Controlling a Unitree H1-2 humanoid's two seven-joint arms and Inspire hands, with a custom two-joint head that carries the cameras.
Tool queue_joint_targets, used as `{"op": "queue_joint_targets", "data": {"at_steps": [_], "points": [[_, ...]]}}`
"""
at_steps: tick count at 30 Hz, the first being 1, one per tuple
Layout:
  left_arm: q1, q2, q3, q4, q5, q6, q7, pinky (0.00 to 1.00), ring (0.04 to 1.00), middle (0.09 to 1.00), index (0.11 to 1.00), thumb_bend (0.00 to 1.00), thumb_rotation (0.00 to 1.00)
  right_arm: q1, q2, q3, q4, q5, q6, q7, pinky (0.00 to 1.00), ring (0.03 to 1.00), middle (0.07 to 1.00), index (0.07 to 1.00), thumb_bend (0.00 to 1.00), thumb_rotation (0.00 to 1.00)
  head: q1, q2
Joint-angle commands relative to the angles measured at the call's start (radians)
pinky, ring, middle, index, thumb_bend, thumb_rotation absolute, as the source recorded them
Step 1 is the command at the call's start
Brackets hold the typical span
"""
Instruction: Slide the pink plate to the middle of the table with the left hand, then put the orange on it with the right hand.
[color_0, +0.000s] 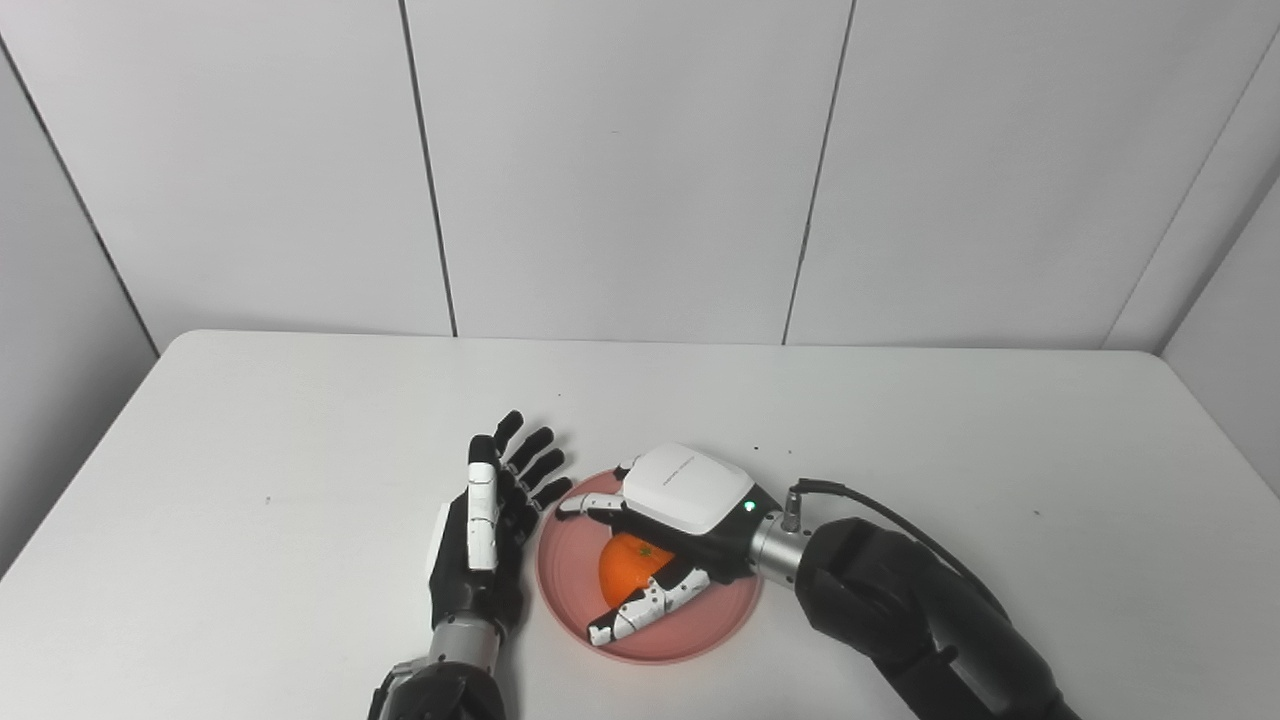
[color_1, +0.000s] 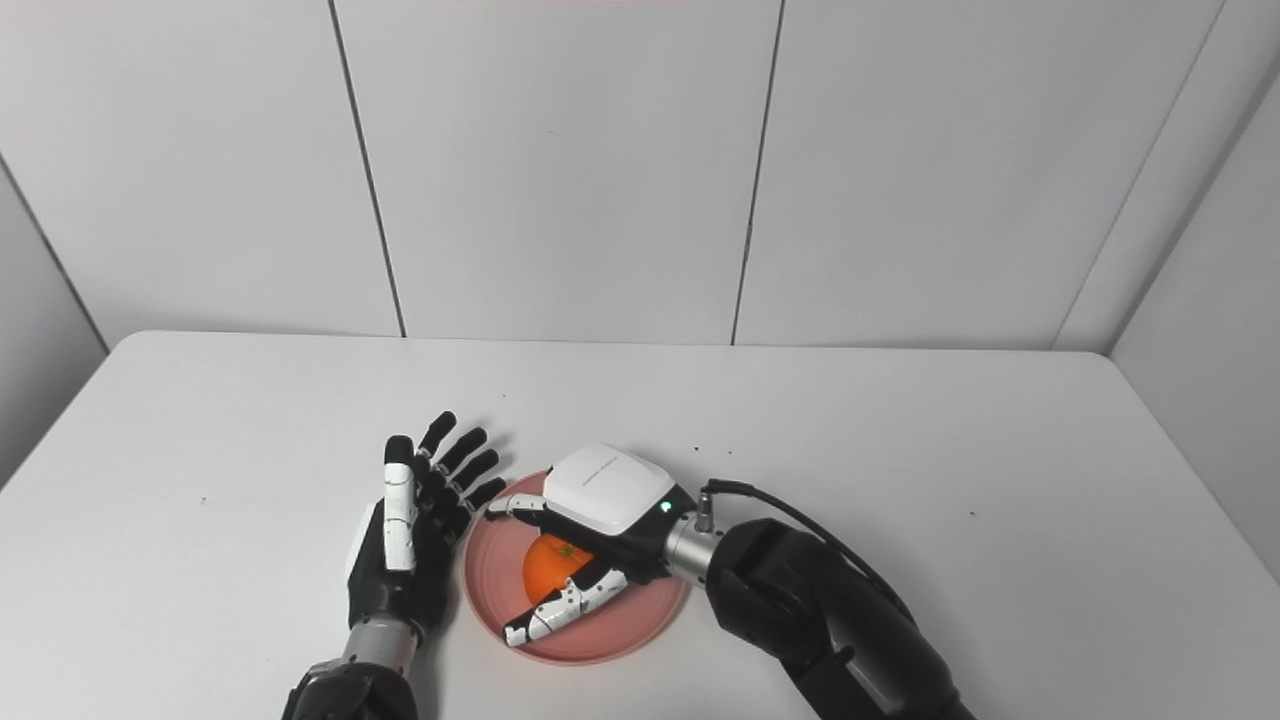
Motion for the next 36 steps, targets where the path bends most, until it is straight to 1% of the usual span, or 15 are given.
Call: {"op": "queue_joint_targets", "data": {"at_steps": [1, 4, 10, 11, 15, 17, 19, 22, 23, 26, 28, 30, 33, 36], "points": [[0.020, -0.007, 0.006, 0.027, -0.005, 0.044, 0.014, 0.76, 0.832, 0.855, 0.897, 0.79, 0.93, -0.022, -0.015, -0.004, -0.006, 0.013, 0.004, 0.022, 0.85, 0.854, 0.857, 0.840, 1.00, 1.00, 0.001, -0.001], [0.020, -0.007, 0.004, 0.028, -0.004, 0.043, 0.013, 0.75, 0.833, 0.859, 0.899, 0.78, 0.93, -0.023, -0.017, -0.005, -0.007, 0.031, -0.009, 0.019, 0.83, 0.845, 0.851, 0.839, 1.00, 1.00, 0.001, -0.001], [0.019, -0.004, 0.003, 0.032, -0.004, 0.041, 0.011, 0.75, 0.842, 0.871, 0.901, 0.78, 0.94, -0.026, -0.024, -0.009, -0.015, 0.097, -0.061, -0.002, 0.80, 0.811, 0.821, 0.823, 1.00, 1.00, -0.001, -0.001], [0.018, -0.005, 0.004, 0.034, -0.002, 0.040, 0.013, 0.75, 0.844, 0.873, 0.902, 0.78, 0.94, -0.028, -0.027, -0.013, -0.017, 0.129, -0.083, -0.006, 0.79, 0.809, 0.819, 0.822, 1.00, 1.00, 0.000, -0.001], [0.019, -0.004, 0.000, 0.037, 0.009, 0.032, 0.017, 0.74, 0.836, 0.871, 0.898, 0.79, 0.94, -0.042, -0.038, -0.042, -0.013, 0.248, -0.209, -0.059, 0.78, 0.780, 0.768, 0.770, 1.00, 1.00, 0.003, 0.000], [0.019, -0.002, -0.003, 0.040, 0.016, 0.026, 0.017, 0.73, 0.814, 0.835, 0.892, 0.79, 0.94, -0.052, -0.046, -0.054, -0.024, 0.294, -0.230, -0.074, 0.78, 0.789, 0.774, 0.763, 1.00, 0.98, 0.002, 0.000], [0.019, -0.003, 0.000, 0.042, 0.011, 0.027, 0.017, 0.73, 0.805, 0.798, 0.890, 0.80, 0.93, -0.061, -0.054, -0.071, -0.049, 0.327, -0.232, -0.080, 0.76, 0.790, 0.780, 0.757, 1.00, 0.99, 0.000, -0.001], [0.018, -0.003, 0.003, 0.046, 0.006, 0.026, 0.015, 0.72, 0.794, 0.768, 0.881, 0.81, 0.92, -0.074, -0.065, -0.096, -0.088, 0.349, -0.230, -0.068, 0.77, 0.789, 0.790, 0.761, 1.00, 1.00, -0.002, -0.003], [0.017, -0.004, 0.003, 0.045, 0.007, 0.029, 0.016, 0.72, 0.791, 0.761, 0.880, 0.81, 0.92, -0.078, -0.069, -0.107, -0.103, 0.363, -0.225, -0.057, 0.77, 0.789, 0.793, 0.761, 1.00, 1.00, -0.002, -0.003], [0.016, -0.004, 0.004, 0.044, 0.002, 0.034, 0.015, 0.71, 0.792, 0.757, 0.876, 0.79, 0.93, -0.092, -0.083, -0.135, -0.146, 0.399, -0.199, -0.024, 0.73, 0.802, 0.811, 0.770, 1.00, 1.00, -0.002, -0.005], [0.017, -0.004, 0.006, 0.043, -0.006, 0.036, 0.011, 0.72, 0.797, 0.758, 0.876, 0.79, 0.92, -0.096, -0.088, -0.156, -0.163, 0.409, -0.188, -0.019, 0.72, 0.803, 0.811, 0.772, 1.00, 1.00, -0.001, -0.006], [0.018, -0.005, 0.007, 0.040, -0.010, 0.039, 0.011, 0.73, 0.804, 0.761, 0.876, 0.78, 0.92, -0.099, -0.092, -0.182, -0.178, 0.411, -0.182, -0.021, 0.73, 0.804, 0.813, 0.776, 1.00, 1.00, 0.000, -0.006], [0.019, -0.003, 0.005, 0.039, -0.005, 0.037, 0.011, 0.75, 0.818, 0.772, 0.884, 0.79, 0.92, -0.099, -0.091, -0.219, -0.194, 0.418, -0.174, -0.025, 0.79, 0.817, 0.822, 0.775, 1.00, 0.99, -0.001, -0.004], [0.020, -0.004, 0.006, 0.037, -0.005, 0.038, 0.013, 0.75, 0.821, 0.778, 0.887, 0.79, 0.92, -0.088, -0.082, -0.266, -0.195, 0.419, -0.188, -0.059, 0.81, 0.825, 0.822, 0.770, 0.99, 0.98, -0.002, -0.002]]}}
